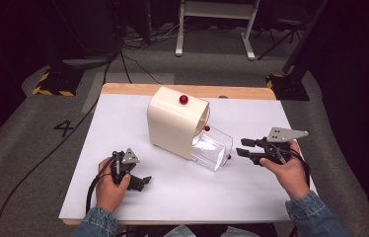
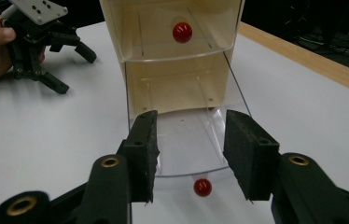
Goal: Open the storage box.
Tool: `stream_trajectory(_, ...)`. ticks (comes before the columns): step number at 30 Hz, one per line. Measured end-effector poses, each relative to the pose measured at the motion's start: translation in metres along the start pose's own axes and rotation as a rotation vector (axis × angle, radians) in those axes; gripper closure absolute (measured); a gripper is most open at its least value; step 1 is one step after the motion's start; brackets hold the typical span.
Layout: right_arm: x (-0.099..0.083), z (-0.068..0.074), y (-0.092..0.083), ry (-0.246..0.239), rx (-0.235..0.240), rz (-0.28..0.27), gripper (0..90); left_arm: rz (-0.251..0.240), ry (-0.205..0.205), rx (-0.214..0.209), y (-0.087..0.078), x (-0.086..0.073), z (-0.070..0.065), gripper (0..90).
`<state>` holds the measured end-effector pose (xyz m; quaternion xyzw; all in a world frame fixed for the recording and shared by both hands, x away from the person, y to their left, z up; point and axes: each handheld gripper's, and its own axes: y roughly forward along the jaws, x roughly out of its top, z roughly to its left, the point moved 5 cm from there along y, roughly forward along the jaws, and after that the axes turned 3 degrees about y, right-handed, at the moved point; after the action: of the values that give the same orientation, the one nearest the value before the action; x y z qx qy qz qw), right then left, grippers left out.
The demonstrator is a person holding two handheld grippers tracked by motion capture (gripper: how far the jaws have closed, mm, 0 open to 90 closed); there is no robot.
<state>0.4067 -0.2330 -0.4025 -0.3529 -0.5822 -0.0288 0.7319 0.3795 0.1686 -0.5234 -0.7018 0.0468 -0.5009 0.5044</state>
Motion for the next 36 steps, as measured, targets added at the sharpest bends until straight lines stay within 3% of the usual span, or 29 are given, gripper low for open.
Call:
stream_trajectory(12, 0.031, -0.01, 0.046, -0.002, 0.039, -0.021, 56.2, -0.003, -0.005, -0.002, 0.0, 0.0, 0.0, 0.0)
stream_trajectory(19, 0.039, -0.013, 0.071, -0.02, 0.073, -0.033, 59.5, -0.007, -0.005, -0.002, 0.0, 0.0, 0.0, 0.0)
stream_trajectory(21, 0.041, -0.014, 0.077, -0.015, 0.051, -0.041, 59.8, -0.007, -0.005, -0.004, 0.0, 0.0, 0.0, 0.0)
stream_trajectory(27, 0.04, -0.012, 0.089, -0.023, 0.101, -0.052, 63.4, -0.007, -0.004, -0.004, 0.0, -0.001, 0.0, 0.0)
stream_trajectory(36, 0.041, -0.01, 0.098, -0.03, 0.134, -0.061, 70.4, -0.009, -0.003, -0.001, 0.0, -0.001, -0.001, 0.0)
